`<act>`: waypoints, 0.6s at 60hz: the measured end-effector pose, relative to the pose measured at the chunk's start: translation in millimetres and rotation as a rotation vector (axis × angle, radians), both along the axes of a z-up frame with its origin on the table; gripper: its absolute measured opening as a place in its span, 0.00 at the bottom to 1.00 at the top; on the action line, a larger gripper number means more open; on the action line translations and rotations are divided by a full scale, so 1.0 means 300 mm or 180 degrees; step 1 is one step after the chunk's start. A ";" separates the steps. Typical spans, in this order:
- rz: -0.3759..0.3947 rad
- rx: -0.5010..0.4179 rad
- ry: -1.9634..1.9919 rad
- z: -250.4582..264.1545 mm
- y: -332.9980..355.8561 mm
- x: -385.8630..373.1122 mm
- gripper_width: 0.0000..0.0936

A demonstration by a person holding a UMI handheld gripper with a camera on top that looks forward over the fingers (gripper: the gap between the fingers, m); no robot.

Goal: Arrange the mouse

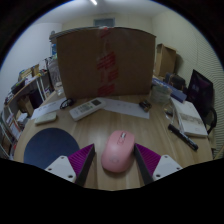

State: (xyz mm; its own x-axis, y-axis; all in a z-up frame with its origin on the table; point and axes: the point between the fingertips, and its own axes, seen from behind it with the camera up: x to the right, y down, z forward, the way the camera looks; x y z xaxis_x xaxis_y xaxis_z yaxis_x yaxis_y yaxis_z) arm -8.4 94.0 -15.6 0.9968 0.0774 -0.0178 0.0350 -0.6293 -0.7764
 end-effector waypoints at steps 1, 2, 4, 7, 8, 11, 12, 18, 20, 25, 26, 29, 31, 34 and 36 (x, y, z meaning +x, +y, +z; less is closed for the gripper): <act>-0.0001 0.0010 0.0002 0.000 0.010 -0.005 0.86; -0.0014 0.0020 0.0009 0.000 0.019 -0.007 0.86; -0.0033 0.0044 0.0016 -0.002 0.039 -0.007 0.83; -0.0062 0.0080 0.0012 -0.002 0.055 -0.007 0.76; -0.0080 0.0092 0.0014 -0.001 0.059 -0.007 0.73; -0.0102 0.0131 0.0009 -0.001 0.065 -0.006 0.65; -0.0081 0.0142 0.0006 -0.001 0.067 -0.008 0.63; -0.0045 0.0128 0.0018 -0.005 0.067 -0.015 0.50; -0.0066 0.0104 0.0040 -0.004 0.066 -0.014 0.48; -0.0118 0.0044 0.0057 -0.003 0.069 -0.010 0.41; -0.0122 0.0015 0.0057 -0.003 0.066 -0.011 0.39; -0.0158 -0.0012 0.0069 0.028 0.058 -0.008 0.37; -0.0174 0.0100 0.0059 0.092 0.061 -0.002 0.36; -0.0187 0.0314 0.0027 0.218 0.067 -0.009 0.36; -0.0152 0.0424 0.0076 0.306 0.065 -0.042 0.35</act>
State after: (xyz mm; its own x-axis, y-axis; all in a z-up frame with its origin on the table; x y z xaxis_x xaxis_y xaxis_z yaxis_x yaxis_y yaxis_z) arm -21.1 113.6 76.2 0.9989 0.0332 -0.0342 -0.0119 -0.5212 -0.8533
